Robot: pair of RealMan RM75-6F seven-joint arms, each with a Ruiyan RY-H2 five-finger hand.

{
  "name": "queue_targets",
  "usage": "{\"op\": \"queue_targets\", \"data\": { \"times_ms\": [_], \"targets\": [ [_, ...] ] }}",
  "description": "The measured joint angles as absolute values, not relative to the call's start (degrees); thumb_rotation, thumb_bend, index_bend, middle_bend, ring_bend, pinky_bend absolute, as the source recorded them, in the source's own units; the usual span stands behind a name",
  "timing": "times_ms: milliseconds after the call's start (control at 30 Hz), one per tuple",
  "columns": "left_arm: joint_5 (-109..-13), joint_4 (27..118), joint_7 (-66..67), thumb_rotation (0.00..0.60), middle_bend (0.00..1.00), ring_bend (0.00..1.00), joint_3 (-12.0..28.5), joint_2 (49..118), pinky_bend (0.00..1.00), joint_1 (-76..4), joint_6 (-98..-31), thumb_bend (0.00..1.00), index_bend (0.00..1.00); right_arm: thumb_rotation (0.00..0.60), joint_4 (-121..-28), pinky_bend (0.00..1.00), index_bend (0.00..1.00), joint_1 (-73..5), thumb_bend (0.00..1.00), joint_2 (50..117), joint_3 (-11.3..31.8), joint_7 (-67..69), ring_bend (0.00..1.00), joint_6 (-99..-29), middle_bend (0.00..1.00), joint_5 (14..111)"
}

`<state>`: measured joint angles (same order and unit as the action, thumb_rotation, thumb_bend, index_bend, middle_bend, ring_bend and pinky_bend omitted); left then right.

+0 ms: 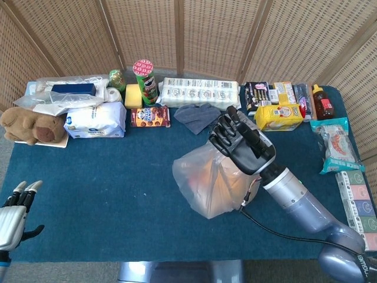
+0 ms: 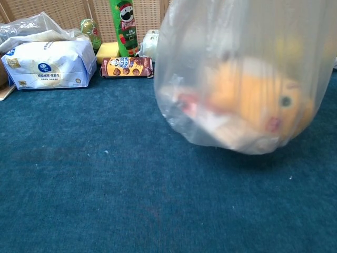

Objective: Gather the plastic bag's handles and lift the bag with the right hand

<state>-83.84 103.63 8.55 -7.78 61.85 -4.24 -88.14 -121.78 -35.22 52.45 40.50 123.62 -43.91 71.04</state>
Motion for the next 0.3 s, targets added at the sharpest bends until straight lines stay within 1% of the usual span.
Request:
{"op": "queue_targets", "data": {
  "times_ms": [300],
  "targets": [
    [-83.81,103.39,8.65,0.6,0.13,0.0,-7.34,62.69,0.25,-3.19,-86.71,0.12,0.02,0.6,-120.8,0.78,0.64,-34.41,0.22,52.1,41.53,125.02,0.73,-42.92,0.71,71.62]
  ]
}}
